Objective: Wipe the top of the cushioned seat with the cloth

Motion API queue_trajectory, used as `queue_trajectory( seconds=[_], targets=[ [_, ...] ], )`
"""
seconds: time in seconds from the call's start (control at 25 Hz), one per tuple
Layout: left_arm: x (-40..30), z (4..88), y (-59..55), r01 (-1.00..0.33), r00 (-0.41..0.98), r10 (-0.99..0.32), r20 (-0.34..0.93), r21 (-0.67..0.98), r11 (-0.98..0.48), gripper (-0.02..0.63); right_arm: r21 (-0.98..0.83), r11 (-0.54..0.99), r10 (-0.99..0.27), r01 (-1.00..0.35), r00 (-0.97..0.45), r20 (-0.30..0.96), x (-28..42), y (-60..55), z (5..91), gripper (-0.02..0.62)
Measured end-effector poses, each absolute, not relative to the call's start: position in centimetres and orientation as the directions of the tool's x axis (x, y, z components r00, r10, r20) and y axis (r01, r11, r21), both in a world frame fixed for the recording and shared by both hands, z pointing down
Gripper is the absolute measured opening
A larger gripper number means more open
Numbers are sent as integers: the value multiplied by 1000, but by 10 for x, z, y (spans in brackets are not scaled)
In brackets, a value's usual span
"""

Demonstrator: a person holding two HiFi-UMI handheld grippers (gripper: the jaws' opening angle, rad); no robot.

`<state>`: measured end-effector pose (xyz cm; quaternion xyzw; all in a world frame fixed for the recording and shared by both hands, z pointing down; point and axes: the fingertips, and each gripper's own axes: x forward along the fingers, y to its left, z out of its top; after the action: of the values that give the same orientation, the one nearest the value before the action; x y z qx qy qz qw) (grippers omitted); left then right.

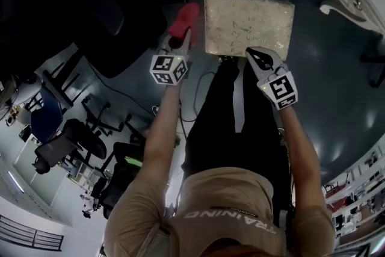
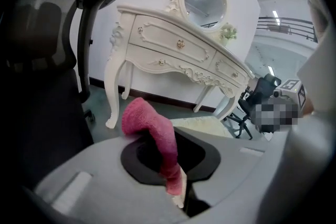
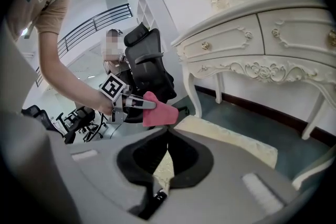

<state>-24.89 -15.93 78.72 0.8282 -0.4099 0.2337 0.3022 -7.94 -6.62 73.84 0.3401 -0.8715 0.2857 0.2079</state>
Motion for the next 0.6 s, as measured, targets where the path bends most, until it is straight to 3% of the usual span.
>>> queue_trajectory(
  seconds=[0.28,0.6],
  targets=[
    [-251,827,-144,-825,549,-493,675,344,-448,32,-387,562,-478,-731,-669,569,-95,-70,752,5],
    [-213,860,-136,-765,617,-401,677,397,-507,32,-404,533,-485,-743,-660,575,-105,-75,765,5]
  ],
)
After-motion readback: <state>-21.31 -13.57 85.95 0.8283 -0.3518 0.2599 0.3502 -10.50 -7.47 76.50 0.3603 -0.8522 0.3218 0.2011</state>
